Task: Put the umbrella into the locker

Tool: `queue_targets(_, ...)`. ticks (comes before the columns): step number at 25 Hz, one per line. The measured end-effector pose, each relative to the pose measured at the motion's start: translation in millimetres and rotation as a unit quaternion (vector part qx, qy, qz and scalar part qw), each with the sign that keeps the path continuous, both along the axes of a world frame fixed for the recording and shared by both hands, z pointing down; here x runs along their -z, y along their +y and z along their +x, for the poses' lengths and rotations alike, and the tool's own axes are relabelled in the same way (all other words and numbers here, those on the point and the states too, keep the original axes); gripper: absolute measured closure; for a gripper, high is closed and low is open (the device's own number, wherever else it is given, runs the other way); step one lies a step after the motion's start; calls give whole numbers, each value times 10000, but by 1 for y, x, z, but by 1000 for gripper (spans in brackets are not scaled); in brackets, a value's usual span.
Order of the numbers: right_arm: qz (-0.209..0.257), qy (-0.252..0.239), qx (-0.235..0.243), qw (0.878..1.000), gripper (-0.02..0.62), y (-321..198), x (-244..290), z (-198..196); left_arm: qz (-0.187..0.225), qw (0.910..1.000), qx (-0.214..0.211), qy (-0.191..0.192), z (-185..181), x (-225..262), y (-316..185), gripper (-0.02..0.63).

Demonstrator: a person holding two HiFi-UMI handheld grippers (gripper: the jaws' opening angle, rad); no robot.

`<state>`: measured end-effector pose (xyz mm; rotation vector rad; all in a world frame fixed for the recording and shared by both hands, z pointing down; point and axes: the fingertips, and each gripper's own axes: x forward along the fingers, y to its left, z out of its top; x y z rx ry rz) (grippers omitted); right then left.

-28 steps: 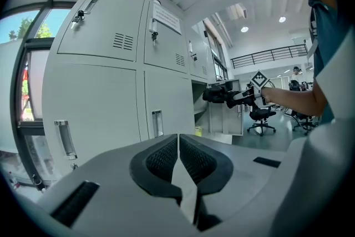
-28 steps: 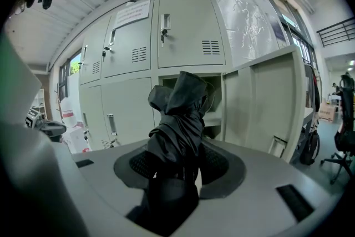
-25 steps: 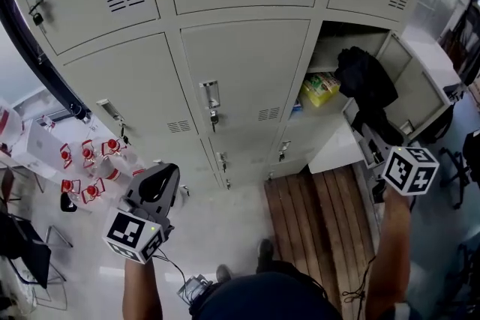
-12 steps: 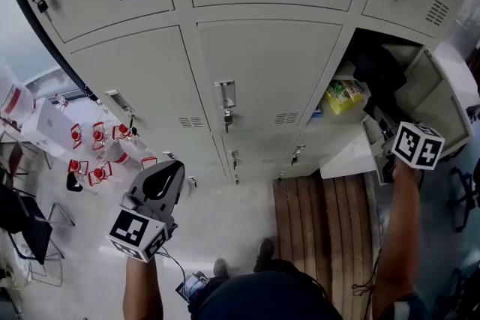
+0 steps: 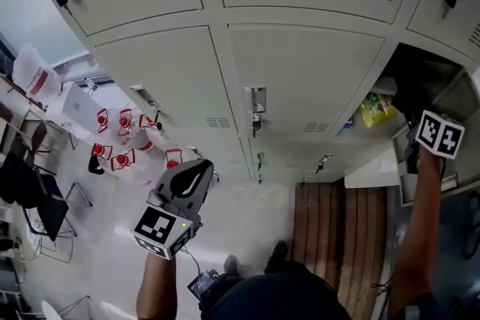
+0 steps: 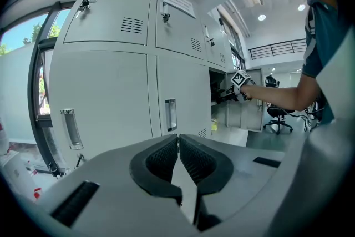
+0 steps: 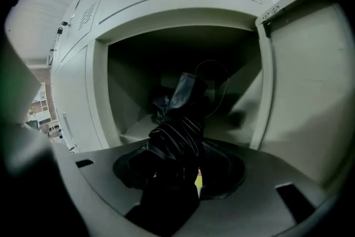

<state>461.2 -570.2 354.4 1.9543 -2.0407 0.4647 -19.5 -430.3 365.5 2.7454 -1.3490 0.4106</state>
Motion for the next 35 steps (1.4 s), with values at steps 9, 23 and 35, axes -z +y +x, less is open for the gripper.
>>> queue_targets(9,-125,-18,190,9997,383,-50,-2,-7,-56,9999,145,-51,5,-3,-12,578)
queue_targets(23,-130,498,120,9986,364,-90,-8,6,-157,9997,-76,-183,28,-20,-18,578)
queue_targets(35,210,397,-335,9984,345,-52,13,0,-64,9996,89,-249,-24,6,9,578)
